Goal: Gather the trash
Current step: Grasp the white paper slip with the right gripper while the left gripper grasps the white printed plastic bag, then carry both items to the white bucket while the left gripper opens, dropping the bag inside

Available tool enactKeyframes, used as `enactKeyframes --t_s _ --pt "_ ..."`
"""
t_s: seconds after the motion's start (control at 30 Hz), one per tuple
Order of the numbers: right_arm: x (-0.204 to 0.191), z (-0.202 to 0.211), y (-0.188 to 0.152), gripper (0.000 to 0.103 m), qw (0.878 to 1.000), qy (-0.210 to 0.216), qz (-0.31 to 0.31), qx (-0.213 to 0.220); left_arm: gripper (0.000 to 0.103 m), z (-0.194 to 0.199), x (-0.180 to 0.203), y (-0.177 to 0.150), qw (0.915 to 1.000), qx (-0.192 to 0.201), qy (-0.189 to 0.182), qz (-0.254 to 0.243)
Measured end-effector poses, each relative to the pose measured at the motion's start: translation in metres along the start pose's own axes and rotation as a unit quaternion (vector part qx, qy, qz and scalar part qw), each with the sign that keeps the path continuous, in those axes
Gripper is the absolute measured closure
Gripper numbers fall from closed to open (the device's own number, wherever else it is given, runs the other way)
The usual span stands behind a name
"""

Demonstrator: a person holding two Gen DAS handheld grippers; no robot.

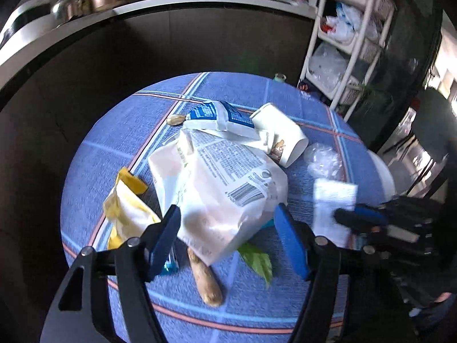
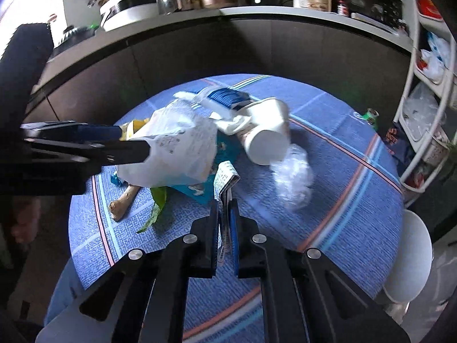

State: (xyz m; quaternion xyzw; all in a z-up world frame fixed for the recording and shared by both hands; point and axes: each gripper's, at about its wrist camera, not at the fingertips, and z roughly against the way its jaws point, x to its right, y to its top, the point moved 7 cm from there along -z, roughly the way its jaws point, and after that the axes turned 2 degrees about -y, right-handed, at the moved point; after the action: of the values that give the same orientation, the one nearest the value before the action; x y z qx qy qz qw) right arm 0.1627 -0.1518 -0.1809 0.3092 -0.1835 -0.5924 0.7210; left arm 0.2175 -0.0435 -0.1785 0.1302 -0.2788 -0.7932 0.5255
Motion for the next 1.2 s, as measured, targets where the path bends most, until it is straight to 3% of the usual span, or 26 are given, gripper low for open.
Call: enactKeyframes --t_s 0.13,0.2,0.47,0.73,1.07,1.2 --pt "0.003 0.008 -0.002 0.096 1.0 -0.002 -0.006 0.004 0.08 -0.01 0.006 -0.001 0.9996 -0.019 -0.003 -0.023" --pt "0.002 0.014 -0.002 0.096 1.0 -0.001 -0.01 0.009 0.094 -0.006 0.009 -0.002 0.9994 -0.02 -0.001 -0.03" --pt "0.003 0.047 0.004 0.096 0.999 0.012 -0.024 0.043 0.095 0.055 0.008 0.007 0.9983 0.036 -0.042 0.017" --pt "0.022 0.092 0.006 0.096 0.995 0.004 -0.05 0.089 0.095 0.121 0.024 0.02 0.9897 0.089 -0.101 0.049" --pt "0.103 0.139 -0.019 0.096 0.983 -0.065 -0.123 0.122 0.095 0.141 0.112 0.042 0.9732 0.103 -0.205 0.011" --pt "0.143 0.149 -0.041 0.096 0.975 -0.092 -0.16 0.124 0.095 0.129 0.144 0.055 0.9715 0.099 -0.215 -0.011"
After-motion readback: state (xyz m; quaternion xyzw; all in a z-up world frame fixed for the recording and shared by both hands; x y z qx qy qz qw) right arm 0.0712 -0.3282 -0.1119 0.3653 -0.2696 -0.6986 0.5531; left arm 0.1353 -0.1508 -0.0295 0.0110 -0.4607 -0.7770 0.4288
